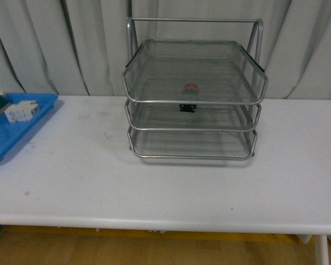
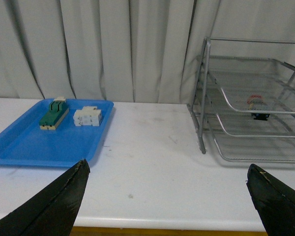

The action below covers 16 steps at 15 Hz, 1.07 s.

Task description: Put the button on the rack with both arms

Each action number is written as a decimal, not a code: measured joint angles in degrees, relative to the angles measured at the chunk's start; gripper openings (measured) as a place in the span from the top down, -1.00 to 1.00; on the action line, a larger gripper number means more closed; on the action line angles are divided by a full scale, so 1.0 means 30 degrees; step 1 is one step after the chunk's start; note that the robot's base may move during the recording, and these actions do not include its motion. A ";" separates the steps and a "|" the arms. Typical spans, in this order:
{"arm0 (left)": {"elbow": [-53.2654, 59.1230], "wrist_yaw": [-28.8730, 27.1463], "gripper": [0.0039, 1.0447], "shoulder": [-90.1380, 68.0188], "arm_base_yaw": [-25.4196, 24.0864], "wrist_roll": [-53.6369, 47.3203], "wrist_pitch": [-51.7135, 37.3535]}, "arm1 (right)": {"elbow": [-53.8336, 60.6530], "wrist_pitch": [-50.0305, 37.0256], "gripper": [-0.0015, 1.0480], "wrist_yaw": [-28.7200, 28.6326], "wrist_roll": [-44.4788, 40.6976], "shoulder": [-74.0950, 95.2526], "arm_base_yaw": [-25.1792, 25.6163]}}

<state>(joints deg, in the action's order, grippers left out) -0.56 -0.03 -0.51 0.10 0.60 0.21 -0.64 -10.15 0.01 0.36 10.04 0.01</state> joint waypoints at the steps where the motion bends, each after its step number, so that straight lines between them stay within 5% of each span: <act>1: 0.0000 0.0007 -0.88 0.0000 0.0000 0.0000 0.0000 | -0.0029 0.1304 0.96 -0.0007 0.0000 -0.0852 0.0000; 2: 0.0000 -0.0015 -0.88 0.0000 0.0000 0.0000 0.0000 | 0.0000 0.3541 0.96 0.0000 -0.0007 -0.2878 0.0000; 10: 0.0000 0.0007 -0.88 0.0000 0.0000 0.0000 -0.0007 | 0.0000 0.3453 0.91 0.0000 -0.0029 -0.3286 0.0000; 16: 0.0000 0.0007 -0.88 0.0000 0.0000 0.0000 -0.0007 | 0.0000 0.3453 -0.55 0.0000 -0.0022 -0.3286 0.0000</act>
<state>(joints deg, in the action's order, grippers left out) -0.56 -0.01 -0.51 0.10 0.60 0.19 -0.64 0.21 0.01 0.30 0.19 0.01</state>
